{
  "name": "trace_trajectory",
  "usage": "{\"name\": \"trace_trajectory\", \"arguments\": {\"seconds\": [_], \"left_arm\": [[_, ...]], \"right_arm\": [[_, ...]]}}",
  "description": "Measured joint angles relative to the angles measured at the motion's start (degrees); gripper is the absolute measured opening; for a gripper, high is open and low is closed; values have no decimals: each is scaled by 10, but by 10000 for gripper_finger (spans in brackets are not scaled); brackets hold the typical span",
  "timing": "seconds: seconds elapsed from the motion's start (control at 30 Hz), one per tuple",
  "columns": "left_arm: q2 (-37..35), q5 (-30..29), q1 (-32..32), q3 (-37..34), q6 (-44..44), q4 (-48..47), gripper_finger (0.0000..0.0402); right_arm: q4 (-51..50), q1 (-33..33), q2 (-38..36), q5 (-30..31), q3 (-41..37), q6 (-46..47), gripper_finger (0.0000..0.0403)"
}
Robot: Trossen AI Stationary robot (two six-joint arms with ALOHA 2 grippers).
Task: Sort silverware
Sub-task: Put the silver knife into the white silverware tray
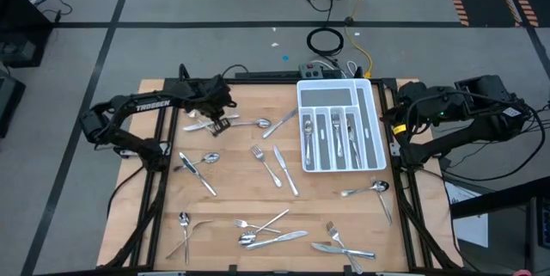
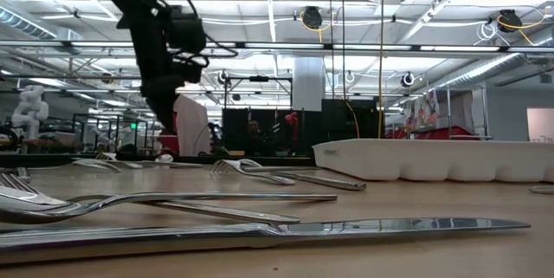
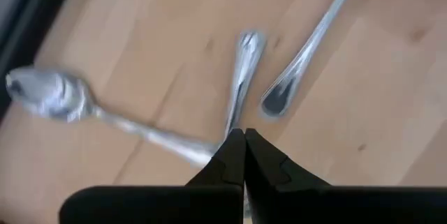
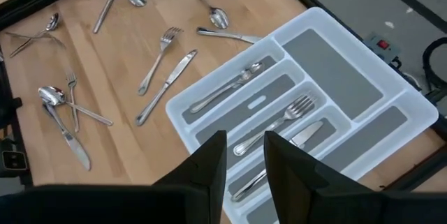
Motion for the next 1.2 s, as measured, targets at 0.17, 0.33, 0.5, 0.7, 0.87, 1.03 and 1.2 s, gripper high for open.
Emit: {"name": "trace_trajectory", "arguments": {"seconds": [0.17,0.33,0.5,0.7,0.87,1.03,1.2], "left_arm": [[0,0,-29,40,0,13,0],[0,-1,-58,87,4,37,0],[0,-40,-71,112,7,12,0],[22,-53,-21,111,31,-131,29],[49,-45,19,100,36,-133,74],[92,-14,35,88,45,-110,119],[130,5,33,67,46,-109,157]], "right_arm": [[-6,0,0,13,0,-1,89],[-13,0,0,19,0,-1,89],[-14,0,1,50,0,-6,89],[-14,0,8,50,0,-19,95],[-14,0,10,50,0,-37,118],[-14,0,10,48,0,-38,150],[-14,0,10,36,0,-37,175]]}}
